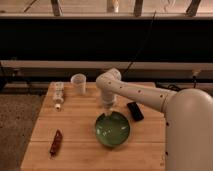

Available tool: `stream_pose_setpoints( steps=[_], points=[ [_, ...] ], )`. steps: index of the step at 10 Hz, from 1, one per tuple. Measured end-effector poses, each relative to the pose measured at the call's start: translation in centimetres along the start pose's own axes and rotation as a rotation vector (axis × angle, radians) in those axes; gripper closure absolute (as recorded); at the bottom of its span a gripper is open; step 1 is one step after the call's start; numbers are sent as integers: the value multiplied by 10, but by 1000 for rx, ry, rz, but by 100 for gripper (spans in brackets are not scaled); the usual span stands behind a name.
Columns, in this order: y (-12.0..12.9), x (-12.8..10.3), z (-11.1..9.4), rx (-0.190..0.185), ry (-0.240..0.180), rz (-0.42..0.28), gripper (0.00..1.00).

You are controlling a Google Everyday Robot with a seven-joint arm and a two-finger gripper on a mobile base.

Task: Drag the ceramic bowl in a circle

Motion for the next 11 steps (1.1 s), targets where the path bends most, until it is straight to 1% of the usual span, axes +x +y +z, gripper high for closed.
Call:
stream_pose_setpoints(
  steps=[1, 2, 3, 4, 7, 9, 11],
  points=[
    [6, -5, 1, -6, -16, -9, 100],
    [16, -17, 2, -19, -34, -25, 100],
    [23, -30, 3, -20, -55, -36, 100],
    [30, -37, 2, -23, -77, -40, 100],
    [50, -49, 0, -32, -117, -56, 100],
    [61, -53, -5, -33, -129, -62, 100],
    [78, -54, -9, -36, -139, -56, 100]
  ],
)
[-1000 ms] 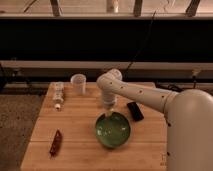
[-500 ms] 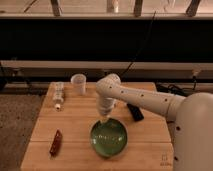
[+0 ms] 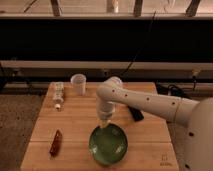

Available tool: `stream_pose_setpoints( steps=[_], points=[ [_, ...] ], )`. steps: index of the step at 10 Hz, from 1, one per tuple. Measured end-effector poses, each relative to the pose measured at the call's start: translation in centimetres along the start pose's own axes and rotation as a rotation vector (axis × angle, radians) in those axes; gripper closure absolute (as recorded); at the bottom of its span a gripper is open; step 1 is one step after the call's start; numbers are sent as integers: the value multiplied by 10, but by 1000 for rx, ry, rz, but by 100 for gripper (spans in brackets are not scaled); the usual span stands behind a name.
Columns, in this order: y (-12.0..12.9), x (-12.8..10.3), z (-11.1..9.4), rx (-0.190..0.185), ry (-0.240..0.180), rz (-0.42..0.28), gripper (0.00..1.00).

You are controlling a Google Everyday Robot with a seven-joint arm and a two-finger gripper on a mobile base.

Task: Drag the ceramic bowl in a circle

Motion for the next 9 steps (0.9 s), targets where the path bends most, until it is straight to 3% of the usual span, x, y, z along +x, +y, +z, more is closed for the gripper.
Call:
stream_pose_setpoints(
  steps=[4, 9],
  points=[
    [27, 18, 0, -1, -5, 47, 100],
    [49, 83, -12, 30, 38, 183, 100]
  ],
)
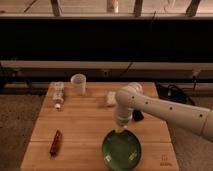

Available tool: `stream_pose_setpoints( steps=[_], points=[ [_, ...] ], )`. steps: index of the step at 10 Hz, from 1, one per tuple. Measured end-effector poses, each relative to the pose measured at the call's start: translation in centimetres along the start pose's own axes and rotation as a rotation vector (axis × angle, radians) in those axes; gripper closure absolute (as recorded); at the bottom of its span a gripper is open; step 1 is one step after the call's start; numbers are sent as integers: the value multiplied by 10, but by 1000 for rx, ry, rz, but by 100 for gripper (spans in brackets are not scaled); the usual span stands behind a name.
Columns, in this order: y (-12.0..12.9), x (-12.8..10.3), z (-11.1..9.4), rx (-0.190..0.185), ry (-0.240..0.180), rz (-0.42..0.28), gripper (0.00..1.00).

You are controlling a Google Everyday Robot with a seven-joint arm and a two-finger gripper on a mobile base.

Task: Drag the ceramic bowl in a circle

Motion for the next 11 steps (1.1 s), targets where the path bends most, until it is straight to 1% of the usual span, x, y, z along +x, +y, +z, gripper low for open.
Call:
stream_pose_setpoints(
  steps=[2, 3, 4, 6, 7, 9, 11],
  points=[
    [0, 25, -7, 19, 28, 49, 100],
    [-2, 37, -11, 28, 49, 69, 100],
    [-7, 44, -14, 35, 65, 80, 100],
    [-17, 54, -18, 50, 82, 93, 100],
    [-24, 63, -20, 59, 93, 96, 100],
    [-39, 69, -22, 68, 104, 74, 100],
    [-58, 67, -24, 62, 109, 27, 100]
  ],
)
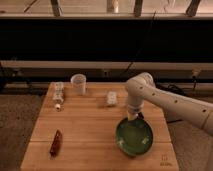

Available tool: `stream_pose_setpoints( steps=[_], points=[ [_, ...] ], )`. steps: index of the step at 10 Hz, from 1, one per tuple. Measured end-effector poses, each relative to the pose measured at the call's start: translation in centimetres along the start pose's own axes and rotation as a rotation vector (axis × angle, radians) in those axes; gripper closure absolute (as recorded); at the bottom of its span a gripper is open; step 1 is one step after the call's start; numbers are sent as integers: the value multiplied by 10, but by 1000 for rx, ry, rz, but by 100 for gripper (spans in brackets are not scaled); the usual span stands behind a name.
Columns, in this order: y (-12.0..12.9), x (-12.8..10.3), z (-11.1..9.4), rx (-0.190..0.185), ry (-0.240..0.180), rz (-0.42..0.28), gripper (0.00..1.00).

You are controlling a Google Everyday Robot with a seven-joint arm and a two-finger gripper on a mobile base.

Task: Drag the ceramic bowl in a circle

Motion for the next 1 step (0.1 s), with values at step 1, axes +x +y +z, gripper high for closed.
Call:
stream_pose_setpoints(
  steps=[1],
  points=[
    [0, -9, 1, -5, 3, -1, 100]
  ],
)
